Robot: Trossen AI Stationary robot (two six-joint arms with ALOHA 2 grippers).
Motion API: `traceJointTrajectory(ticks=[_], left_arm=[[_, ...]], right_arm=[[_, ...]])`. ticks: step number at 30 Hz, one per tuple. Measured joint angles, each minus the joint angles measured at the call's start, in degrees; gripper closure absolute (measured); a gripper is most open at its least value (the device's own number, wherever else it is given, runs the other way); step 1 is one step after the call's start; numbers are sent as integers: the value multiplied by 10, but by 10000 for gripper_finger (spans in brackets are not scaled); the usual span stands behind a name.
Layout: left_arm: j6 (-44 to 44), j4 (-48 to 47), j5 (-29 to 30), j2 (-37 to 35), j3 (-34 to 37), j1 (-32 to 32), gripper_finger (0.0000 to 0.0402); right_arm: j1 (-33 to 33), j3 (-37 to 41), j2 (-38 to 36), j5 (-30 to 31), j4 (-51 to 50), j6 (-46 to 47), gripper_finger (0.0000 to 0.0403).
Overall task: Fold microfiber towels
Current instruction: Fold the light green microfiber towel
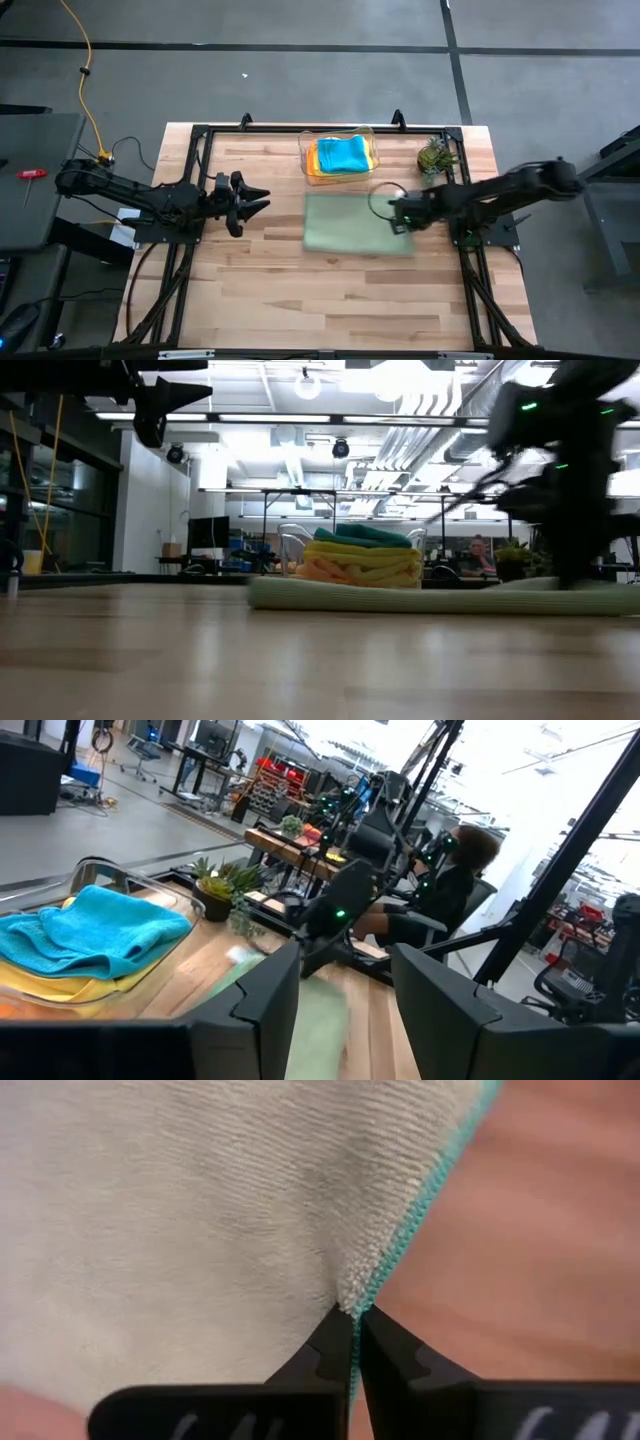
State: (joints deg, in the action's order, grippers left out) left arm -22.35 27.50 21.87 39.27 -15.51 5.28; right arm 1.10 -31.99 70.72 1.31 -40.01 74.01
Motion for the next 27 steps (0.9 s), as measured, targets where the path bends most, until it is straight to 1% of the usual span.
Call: traceJointTrajectory(ticks=[2,6,9,11,15,19,22,27], left_arm=[[0,-1,3,0,0,0,250],[0,-2,18,0,0,0,250],[0,-2,32,0,0,0,250],[-1,-2,37,0,0,0,250],[-11,-2,44,0,0,0,250],[-15,-2,44,0,0,0,250],[-15,-2,44,0,0,0,250],[-15,-2,43,0,0,0,250]], right_arm=[[13,19,-60,-8,-38,30,402],[38,25,-155,6,-123,78,402],[48,25,-204,18,-142,100,402],[52,19,-221,24,-142,110,402],[55,-10,-216,41,-136,97,403],[55,-36,-183,45,-90,70,403],[55,-43,-147,45,-31,65,403],[55,-43,-77,52,119,63,403]])
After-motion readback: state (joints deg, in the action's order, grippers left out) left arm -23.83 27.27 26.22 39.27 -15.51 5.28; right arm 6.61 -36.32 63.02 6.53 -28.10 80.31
